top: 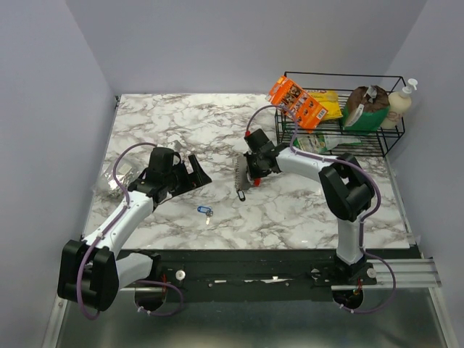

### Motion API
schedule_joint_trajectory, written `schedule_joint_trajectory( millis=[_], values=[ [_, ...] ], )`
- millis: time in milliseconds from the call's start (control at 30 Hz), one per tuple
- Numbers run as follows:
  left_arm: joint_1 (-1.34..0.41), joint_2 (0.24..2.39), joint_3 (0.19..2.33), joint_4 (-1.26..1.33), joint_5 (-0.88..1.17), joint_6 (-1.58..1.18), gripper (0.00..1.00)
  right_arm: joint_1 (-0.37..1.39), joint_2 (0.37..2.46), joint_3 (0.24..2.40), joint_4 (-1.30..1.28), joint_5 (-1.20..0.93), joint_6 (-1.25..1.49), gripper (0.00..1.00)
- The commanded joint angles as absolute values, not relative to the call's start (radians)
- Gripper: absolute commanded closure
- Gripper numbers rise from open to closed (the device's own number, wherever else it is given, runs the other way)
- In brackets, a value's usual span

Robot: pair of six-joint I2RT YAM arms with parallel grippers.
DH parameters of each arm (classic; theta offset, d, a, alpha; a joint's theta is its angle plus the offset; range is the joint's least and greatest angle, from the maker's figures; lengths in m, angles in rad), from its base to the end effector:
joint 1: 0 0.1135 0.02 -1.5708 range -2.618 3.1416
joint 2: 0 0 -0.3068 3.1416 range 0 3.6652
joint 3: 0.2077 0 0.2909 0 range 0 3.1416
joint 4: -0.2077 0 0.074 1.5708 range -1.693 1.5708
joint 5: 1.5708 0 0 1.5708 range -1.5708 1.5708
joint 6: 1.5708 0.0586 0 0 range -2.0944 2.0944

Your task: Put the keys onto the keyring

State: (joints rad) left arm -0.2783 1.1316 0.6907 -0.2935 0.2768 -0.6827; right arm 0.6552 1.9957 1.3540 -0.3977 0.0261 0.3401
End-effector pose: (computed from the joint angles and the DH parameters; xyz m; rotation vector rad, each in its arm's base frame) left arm 0.2546 -0.0894 0.2366 -0.3370 2.3853 -0.7909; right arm 0.3796 0.2898 0.1564 -0.4057 2.6138 0.3133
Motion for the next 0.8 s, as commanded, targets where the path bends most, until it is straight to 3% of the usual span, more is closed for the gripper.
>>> schedule_joint_trajectory(
  millis=[0, 467, 767],
  values=[
    [-0.287, 1.134, 0.673, -0.288, 0.302, -0.687, 0.01, 0.68, 1.97, 1.269, -0.445, 0.048, 0.353, 0.99],
    [-0.295, 1.12, 0.655, -0.305, 0.296, -0.675, 0.01, 0.776, 1.884, 1.154, -0.341, -0.279, 0.483, 0.99],
    [-0.305, 1.089, 0.66, -0.351, 0.288, -0.638, 0.01, 0.776, 1.747, 1.177, -0.328, -0.135, 0.485, 0.99]
  ],
)
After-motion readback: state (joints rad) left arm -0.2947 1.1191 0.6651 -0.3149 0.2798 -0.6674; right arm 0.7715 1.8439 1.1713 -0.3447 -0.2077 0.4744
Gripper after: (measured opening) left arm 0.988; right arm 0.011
